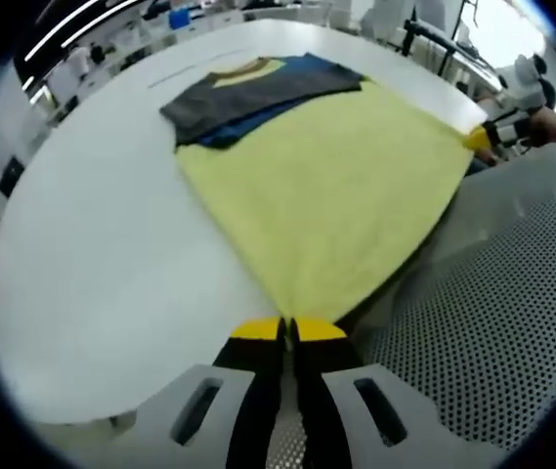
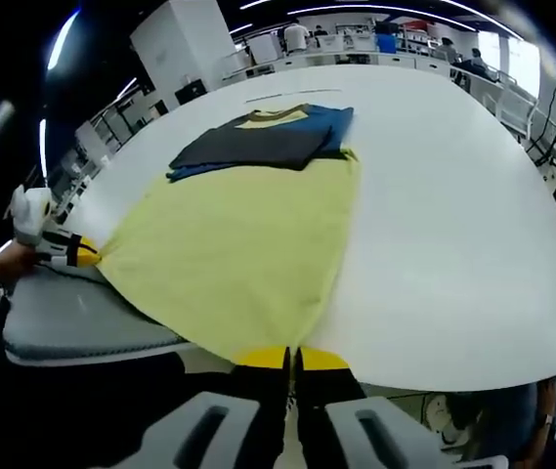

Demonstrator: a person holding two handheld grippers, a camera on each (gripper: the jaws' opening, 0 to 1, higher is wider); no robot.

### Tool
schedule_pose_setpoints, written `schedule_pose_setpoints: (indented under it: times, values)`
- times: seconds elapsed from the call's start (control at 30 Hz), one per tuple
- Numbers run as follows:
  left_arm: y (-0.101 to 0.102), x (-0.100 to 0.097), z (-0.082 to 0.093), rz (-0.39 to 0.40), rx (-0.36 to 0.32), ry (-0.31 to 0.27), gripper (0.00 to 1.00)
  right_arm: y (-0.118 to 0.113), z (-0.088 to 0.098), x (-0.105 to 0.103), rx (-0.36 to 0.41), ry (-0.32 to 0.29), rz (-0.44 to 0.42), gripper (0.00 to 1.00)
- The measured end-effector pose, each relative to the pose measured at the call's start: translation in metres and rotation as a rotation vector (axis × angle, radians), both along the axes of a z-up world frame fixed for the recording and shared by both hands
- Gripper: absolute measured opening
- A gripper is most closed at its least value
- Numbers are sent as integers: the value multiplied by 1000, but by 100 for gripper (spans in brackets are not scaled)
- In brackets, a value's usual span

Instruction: Fold the garment on the visible template until the final outline fits inside the template.

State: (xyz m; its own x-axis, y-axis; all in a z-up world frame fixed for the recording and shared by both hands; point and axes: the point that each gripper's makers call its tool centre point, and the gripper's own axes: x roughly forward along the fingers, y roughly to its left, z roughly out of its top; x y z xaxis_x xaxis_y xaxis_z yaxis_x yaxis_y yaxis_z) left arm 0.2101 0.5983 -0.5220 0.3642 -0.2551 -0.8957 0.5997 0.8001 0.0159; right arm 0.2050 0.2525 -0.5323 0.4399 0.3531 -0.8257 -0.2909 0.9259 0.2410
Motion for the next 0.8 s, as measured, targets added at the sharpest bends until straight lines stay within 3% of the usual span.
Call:
schedule_pose_setpoints:
  times: [0.43, 0.8]
  values:
    - [0, 22, 34, 32, -36, -49, 0, 1, 42, 30, 55, -88, -7, 0]
    - [1, 51, 66, 58, -78, -110, 0, -2, 71, 55, 49, -156, 8, 0]
